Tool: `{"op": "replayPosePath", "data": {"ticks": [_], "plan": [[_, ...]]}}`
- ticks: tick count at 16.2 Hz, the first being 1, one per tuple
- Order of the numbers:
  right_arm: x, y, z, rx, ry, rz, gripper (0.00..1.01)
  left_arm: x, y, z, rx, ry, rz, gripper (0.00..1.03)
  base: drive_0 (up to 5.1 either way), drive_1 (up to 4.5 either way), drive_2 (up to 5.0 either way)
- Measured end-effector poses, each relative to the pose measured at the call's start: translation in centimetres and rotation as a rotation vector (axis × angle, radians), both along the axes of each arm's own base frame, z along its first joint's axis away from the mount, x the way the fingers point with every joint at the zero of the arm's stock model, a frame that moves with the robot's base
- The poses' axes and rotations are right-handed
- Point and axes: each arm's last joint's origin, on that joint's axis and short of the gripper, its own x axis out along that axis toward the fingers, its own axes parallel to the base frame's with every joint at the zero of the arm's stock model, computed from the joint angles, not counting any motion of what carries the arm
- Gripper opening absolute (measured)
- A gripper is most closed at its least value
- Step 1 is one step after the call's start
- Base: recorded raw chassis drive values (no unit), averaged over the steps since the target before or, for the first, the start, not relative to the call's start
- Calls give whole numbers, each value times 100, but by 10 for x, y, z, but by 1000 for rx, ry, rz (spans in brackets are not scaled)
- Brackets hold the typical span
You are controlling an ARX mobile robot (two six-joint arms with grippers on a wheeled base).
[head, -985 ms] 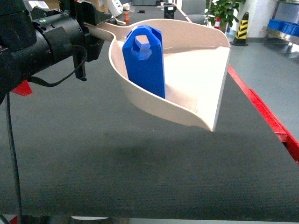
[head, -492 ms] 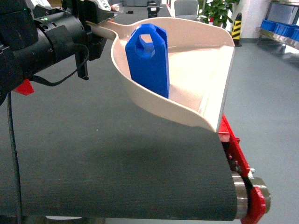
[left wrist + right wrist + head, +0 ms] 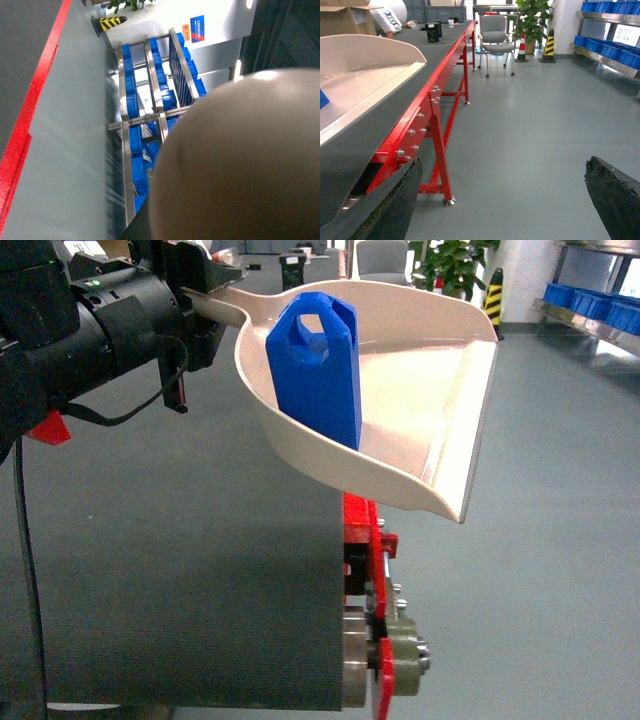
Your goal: Place part in tray to right shelf
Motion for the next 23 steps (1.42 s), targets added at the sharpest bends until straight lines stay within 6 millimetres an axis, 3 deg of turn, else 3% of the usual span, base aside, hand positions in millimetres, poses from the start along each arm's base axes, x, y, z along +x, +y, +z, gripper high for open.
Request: {"op": "replayPosePath", "data": {"ticks": [23], "plan": [[0, 0, 0, 0, -2, 0, 98, 0, 0, 1, -1, -6, 0, 14, 504, -242, -242]]}}
